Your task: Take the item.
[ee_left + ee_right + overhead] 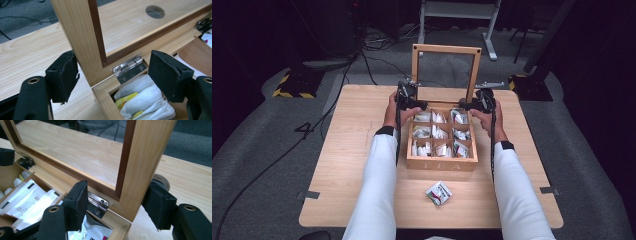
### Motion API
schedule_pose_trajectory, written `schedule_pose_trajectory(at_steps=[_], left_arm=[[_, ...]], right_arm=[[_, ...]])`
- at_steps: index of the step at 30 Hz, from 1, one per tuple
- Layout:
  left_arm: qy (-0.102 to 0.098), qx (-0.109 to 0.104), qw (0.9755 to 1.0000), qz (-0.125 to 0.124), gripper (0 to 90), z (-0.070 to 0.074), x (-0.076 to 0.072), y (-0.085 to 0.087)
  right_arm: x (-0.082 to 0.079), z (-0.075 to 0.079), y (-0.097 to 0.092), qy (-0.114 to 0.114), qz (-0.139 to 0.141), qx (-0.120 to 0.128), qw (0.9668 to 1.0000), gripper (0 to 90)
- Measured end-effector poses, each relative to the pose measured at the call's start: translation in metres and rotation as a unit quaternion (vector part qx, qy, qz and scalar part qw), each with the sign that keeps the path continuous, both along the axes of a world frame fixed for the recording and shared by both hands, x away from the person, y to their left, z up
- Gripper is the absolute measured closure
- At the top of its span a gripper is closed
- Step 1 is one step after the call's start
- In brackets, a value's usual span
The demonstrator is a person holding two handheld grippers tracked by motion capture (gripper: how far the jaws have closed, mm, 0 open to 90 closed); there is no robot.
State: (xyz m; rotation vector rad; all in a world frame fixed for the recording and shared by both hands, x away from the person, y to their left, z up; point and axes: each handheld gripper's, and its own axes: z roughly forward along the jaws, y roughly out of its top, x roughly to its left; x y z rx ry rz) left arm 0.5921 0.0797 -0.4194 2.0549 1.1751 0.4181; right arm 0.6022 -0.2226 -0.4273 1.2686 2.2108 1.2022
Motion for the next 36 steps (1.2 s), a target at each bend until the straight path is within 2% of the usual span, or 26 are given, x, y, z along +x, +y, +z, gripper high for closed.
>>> schedule_pose_trajectory(at_steps=[3,6,12,18,26,31,33,36], left_arm=[[0.001,-0.009,1.0000,0.000,25.1,0.000,-0.001,0.002],[-0.002,-0.020,0.9998,-0.003,28.1,0.000,-0.002,0.006],[-0.015,-0.019,0.9997,-0.004,32.2,-0.001,-0.006,0.009],[-0.022,-0.030,0.9993,-0.008,37.9,-0.001,-0.009,0.015],[-0.031,-0.023,0.9992,-0.010,40.3,0.003,-0.012,0.015],[-0.049,-0.029,0.9983,-0.013,46.7,0.008,-0.016,0.019],[-0.058,-0.024,0.9979,-0.017,46.8,0.011,-0.016,0.020],[-0.073,-0.028,0.9968,-0.015,48.7,0.017,-0.019,0.020]], right_arm=[[0.001,-0.001,-0.007,-0.001,0.002,0.021,0.9998,46.0],[0.001,0.000,-0.007,-0.004,0.006,0.016,0.9998,47.3],[-0.002,0.002,-0.009,-0.013,0.012,0.010,0.9998,52.1],[-0.006,0.003,-0.014,-0.027,0.024,0.021,0.9991,54.0],[-0.011,0.012,-0.017,-0.049,0.021,0.032,0.9981,56.0],[-0.013,0.016,-0.018,-0.059,0.027,0.029,0.9975,56.0],[-0.015,0.019,-0.019,-0.068,0.029,0.037,0.9966,56.9],[-0.016,0.025,-0.020,-0.074,0.028,0.047,0.9958,58.7]])
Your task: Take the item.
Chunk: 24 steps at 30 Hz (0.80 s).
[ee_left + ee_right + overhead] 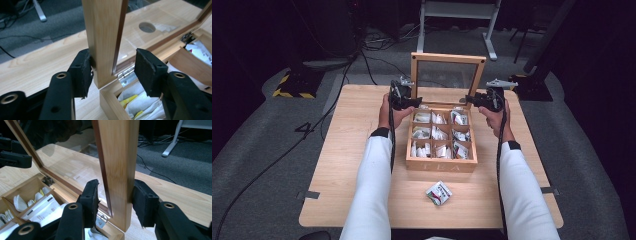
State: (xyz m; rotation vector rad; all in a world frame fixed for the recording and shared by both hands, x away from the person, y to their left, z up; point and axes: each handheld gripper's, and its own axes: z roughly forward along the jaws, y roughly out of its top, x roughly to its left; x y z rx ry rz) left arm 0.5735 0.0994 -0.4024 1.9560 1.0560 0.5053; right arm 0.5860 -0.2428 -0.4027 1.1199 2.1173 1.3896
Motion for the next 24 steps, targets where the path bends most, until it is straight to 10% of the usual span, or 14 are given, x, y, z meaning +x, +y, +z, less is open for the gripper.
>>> schedule_pose_trajectory(at_steps=[24], left_arm=[[-0.036,-0.008,0.9993,-0.004,57.7,0.040,-0.025,0.006]], right_arm=[[-0.022,0.025,0.003,-0.016,0.002,-0.037,0.9992,58.9]])
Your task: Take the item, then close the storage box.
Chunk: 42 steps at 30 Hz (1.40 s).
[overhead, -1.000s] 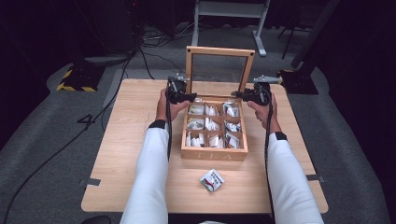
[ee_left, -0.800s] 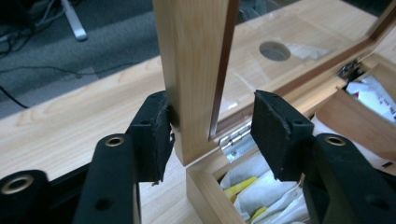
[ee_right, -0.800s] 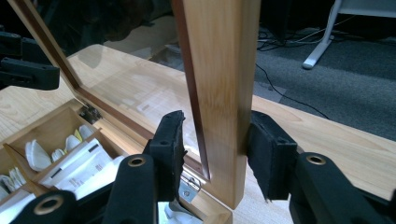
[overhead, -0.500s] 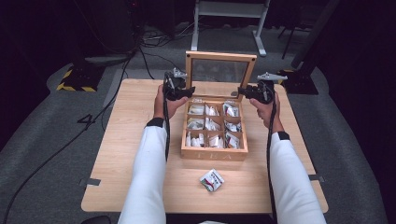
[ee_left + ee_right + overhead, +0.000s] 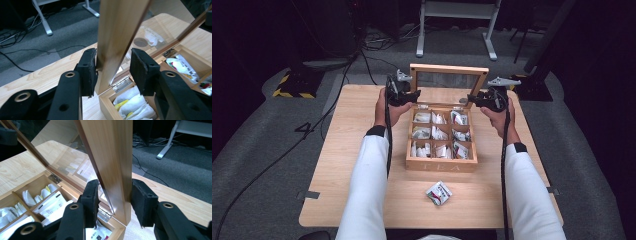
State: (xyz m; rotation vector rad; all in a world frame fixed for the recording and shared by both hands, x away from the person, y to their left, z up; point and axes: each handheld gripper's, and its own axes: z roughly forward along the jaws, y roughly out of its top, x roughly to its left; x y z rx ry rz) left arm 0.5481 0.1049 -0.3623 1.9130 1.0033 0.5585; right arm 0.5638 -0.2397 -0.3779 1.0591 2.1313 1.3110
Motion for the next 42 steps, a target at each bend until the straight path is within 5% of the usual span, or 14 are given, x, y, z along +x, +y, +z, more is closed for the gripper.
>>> schedule_pose_trajectory(at_steps=[6,9,20,42], left_arm=[[-0.006,0.002,1.0000,-0.002,57.0,0.008,-0.008,0.001],[-0.011,0.009,0.9999,-0.003,56.7,0.013,-0.013,0.000],[-0.026,-0.018,0.9994,-0.014,56.3,0.021,-0.024,0.006],[-0.038,0.014,0.9989,-0.024,57.4,0.027,-0.042,0.004]], right_arm=[[-0.010,0.008,-0.003,-0.011,-0.003,0.029,0.9995,57.1],[-0.014,0.011,-0.001,-0.016,0.000,0.015,0.9998,57.1],[-0.023,0.019,-0.006,-0.025,0.011,0.037,0.9989,56.4],[-0.040,0.025,-0.009,-0.032,0.016,0.027,0.9990,58.0]])
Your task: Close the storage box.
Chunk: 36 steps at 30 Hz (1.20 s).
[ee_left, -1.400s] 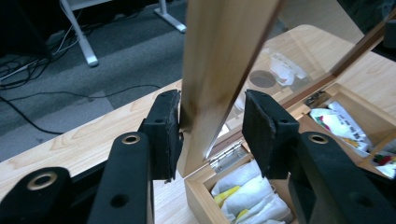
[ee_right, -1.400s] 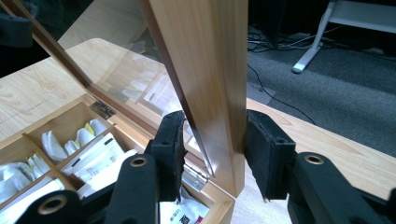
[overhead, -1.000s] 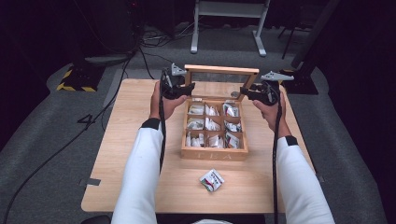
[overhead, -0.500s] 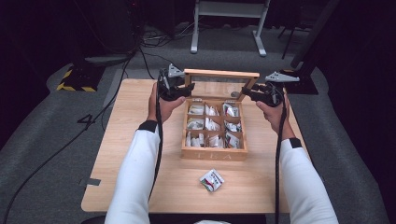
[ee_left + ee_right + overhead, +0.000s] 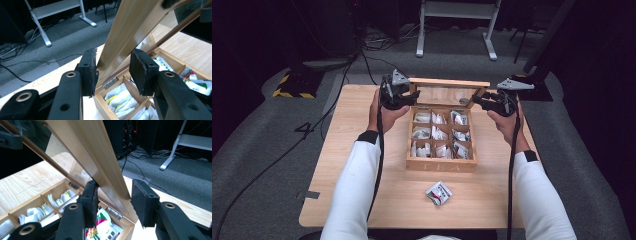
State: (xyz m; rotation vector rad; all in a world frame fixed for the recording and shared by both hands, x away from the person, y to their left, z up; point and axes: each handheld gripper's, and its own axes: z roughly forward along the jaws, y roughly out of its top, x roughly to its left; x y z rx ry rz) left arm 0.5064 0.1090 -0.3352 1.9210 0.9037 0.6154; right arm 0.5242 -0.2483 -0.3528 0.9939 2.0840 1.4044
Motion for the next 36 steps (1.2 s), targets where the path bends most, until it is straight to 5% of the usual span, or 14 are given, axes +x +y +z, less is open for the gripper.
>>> schedule_pose_trajectory(at_steps=[8,36], left_arm=[[-0.005,0.023,0.9996,-0.013,56.3,0.001,-0.011,-0.001],[-0.010,0.037,0.9980,-0.049,50.0,-0.004,-0.040,0.005]], right_arm=[[-0.011,0.000,0.001,-0.004,0.001,-0.011,0.9999,57.4],[-0.040,-0.003,0.001,-0.010,0.029,-0.036,0.9989,50.9]])
